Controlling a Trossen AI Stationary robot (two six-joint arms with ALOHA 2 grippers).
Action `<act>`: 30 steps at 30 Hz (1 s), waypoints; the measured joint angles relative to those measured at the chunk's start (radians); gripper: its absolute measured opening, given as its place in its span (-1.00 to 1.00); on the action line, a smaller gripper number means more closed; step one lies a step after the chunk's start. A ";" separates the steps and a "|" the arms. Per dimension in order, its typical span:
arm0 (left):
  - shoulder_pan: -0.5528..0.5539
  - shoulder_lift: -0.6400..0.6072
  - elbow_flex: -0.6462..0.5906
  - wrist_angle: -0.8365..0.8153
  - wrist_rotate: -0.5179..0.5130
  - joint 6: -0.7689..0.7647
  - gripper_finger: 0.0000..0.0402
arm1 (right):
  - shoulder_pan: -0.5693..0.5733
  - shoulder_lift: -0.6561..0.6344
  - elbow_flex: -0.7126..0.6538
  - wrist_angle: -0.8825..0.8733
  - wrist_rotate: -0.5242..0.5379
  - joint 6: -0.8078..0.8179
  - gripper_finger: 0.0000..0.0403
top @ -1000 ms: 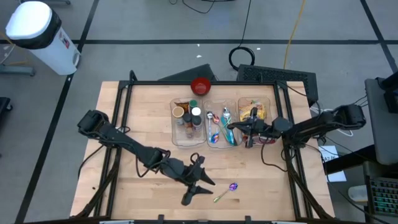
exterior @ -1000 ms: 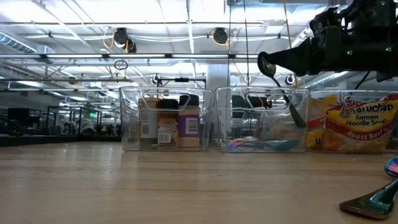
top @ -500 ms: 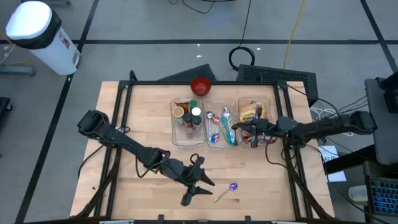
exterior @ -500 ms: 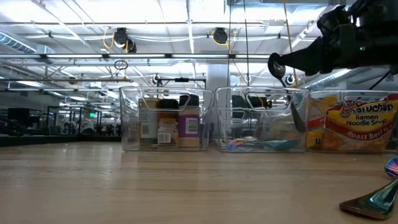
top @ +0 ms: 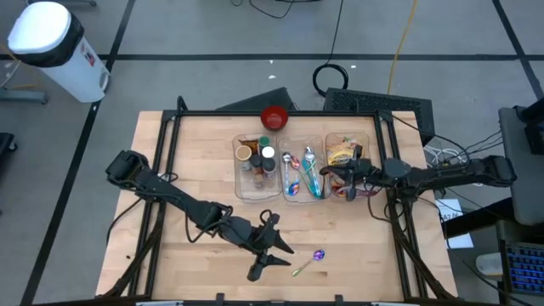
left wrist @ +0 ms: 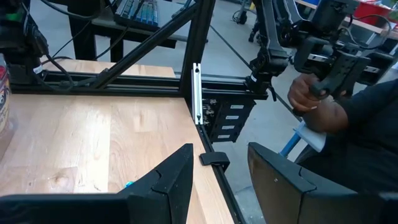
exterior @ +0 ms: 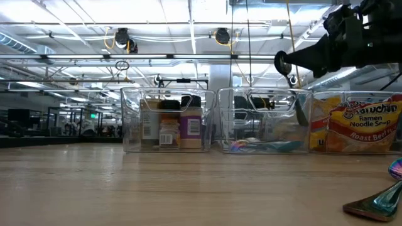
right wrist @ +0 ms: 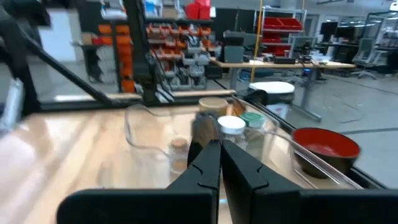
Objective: Pick & Place Food Item
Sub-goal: Put the black spoon into the middle transparent bin
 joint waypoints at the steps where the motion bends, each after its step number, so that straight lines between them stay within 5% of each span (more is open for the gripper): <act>1: 0.000 0.000 0.000 0.000 0.000 0.000 -0.21 | 0.000 0.006 0.000 0.014 -0.013 0.014 -1.00; 20: 0.004 0.000 0.000 0.000 -0.026 0.008 -0.21 | 0.039 0.499 0.000 0.531 -0.017 -0.027 -1.00; 30: 0.004 0.000 0.000 0.000 -0.026 0.002 -0.21 | 0.024 0.648 0.002 0.613 -0.020 -0.120 -1.00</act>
